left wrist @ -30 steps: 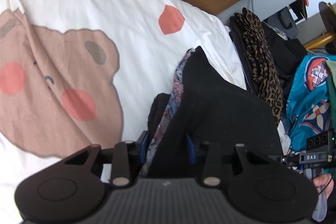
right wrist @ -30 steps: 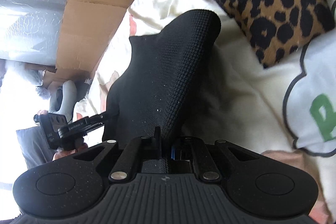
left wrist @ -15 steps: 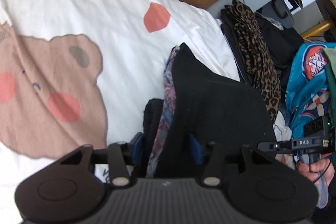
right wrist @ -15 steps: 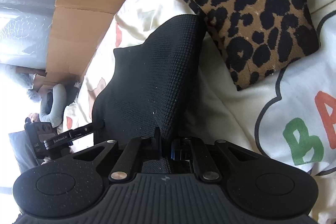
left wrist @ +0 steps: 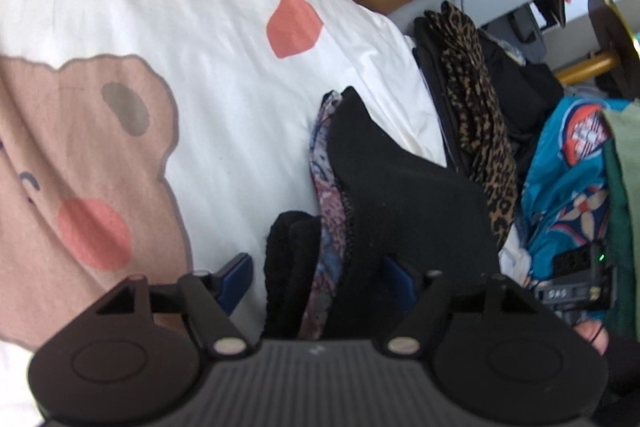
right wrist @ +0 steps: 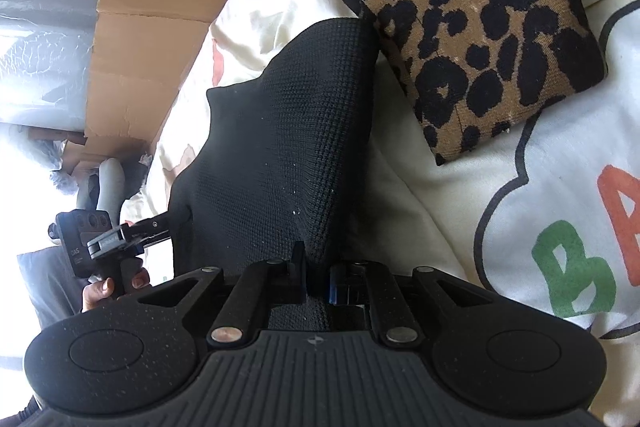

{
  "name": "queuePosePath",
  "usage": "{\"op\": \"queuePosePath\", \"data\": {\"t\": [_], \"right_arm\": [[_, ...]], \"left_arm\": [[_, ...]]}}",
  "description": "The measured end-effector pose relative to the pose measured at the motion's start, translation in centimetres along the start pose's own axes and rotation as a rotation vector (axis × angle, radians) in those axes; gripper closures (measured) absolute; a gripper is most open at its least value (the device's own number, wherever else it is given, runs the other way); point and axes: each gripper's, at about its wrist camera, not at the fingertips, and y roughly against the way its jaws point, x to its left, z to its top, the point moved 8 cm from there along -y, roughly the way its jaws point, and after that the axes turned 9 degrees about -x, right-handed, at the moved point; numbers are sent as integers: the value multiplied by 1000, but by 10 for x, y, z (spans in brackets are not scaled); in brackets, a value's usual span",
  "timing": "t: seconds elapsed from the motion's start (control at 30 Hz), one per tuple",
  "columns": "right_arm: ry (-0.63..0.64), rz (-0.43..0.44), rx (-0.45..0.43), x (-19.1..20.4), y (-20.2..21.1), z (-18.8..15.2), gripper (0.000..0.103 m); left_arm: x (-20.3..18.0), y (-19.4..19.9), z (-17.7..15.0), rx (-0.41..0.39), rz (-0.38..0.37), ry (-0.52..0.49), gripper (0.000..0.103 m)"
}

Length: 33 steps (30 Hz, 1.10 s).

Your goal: Fold clothes

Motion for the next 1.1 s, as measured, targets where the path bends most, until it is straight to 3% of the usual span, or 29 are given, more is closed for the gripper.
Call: {"op": "queuePosePath", "data": {"t": [0.1,0.13,0.27,0.4,0.47,0.57,0.7,0.87,0.93,1.1], "right_arm": [[-11,21,-17,0,-1,2,88],[-14,28,-23,0,-1,3,80],[-30,57,-46,0,-2,5,64],[-43,63,-57,-2,-10,5,64],[-57,70,-55,-3,-16,2,65],[-67,78,-42,-5,-21,-3,67],[-63,86,-27,-4,-23,-7,82],[-67,85,-28,-6,-22,-5,80],[-78,83,-34,-9,-22,-3,79],[-120,112,-29,-10,-31,-2,79]], "left_arm": [[0,-3,3,-3,-31,29,19],[0,-4,4,-5,-39,38,18],[-3,-8,6,-7,-61,58,18],[-8,-14,7,0,-64,42,25],[-8,-14,7,6,-57,28,44],[-8,-15,7,15,-46,6,62],[-11,-12,9,14,-46,-13,65],[-9,-18,5,32,-43,-11,46],[-10,-19,2,41,-63,-6,43],[-6,-23,-1,35,-85,29,54]]}}
